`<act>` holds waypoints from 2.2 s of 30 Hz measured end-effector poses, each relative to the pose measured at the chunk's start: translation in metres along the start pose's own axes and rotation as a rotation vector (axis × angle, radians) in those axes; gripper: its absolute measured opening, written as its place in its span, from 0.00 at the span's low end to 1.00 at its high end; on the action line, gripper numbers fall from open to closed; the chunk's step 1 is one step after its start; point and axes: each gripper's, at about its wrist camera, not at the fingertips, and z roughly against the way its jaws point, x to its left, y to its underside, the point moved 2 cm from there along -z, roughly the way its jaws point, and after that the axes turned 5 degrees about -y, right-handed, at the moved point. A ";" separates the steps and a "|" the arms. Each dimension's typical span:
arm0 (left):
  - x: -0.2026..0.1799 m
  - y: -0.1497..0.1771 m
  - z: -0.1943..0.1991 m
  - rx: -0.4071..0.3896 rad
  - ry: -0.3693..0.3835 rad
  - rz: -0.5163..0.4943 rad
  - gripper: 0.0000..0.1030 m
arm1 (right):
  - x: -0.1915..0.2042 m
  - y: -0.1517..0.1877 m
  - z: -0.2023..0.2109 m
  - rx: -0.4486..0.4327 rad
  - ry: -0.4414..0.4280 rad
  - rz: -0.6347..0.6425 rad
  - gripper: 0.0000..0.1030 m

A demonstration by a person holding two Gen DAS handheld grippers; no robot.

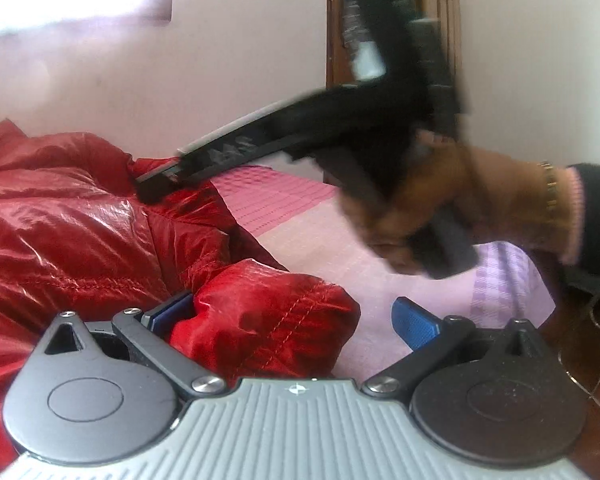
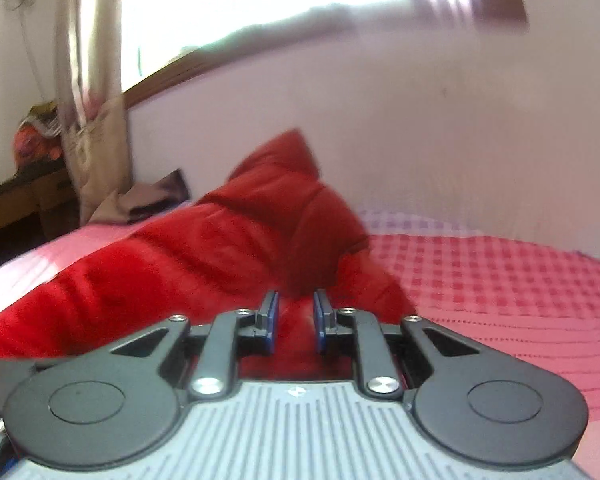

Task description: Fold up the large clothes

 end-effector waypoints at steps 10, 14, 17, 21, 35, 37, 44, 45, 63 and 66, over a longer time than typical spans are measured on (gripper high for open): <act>-0.012 0.000 0.050 -0.071 -0.042 -0.013 0.99 | 0.029 0.039 0.021 0.143 0.080 0.186 0.16; -0.001 -0.002 0.089 -0.159 -0.134 0.003 0.96 | 0.033 0.049 0.020 0.141 0.119 0.228 0.16; 0.014 0.003 0.087 -0.120 -0.158 0.029 0.77 | 0.037 0.053 0.022 0.120 0.139 0.220 0.16; 0.017 0.010 0.075 -0.096 -0.163 0.020 0.71 | 0.036 0.041 0.036 0.077 0.133 0.145 0.17; 0.011 0.015 0.094 -0.122 -0.132 0.004 0.94 | 0.089 0.044 0.059 0.137 0.023 0.270 0.16; 0.021 0.011 0.106 -0.147 -0.162 0.036 1.00 | 0.085 0.054 0.059 0.141 0.041 0.278 0.16; 0.089 0.004 0.100 -0.101 -0.331 0.246 0.97 | 0.090 0.079 0.042 0.130 0.102 0.291 0.15; 0.096 0.006 0.094 -0.078 -0.338 0.269 0.97 | 0.090 0.082 0.040 0.126 0.109 0.296 0.15; 0.115 0.013 0.050 0.085 -0.304 0.252 1.00 | 0.091 0.076 0.022 0.147 0.205 0.191 0.17; 0.114 0.012 0.048 0.097 -0.309 0.255 1.00 | 0.099 0.074 0.025 0.137 0.258 0.181 0.21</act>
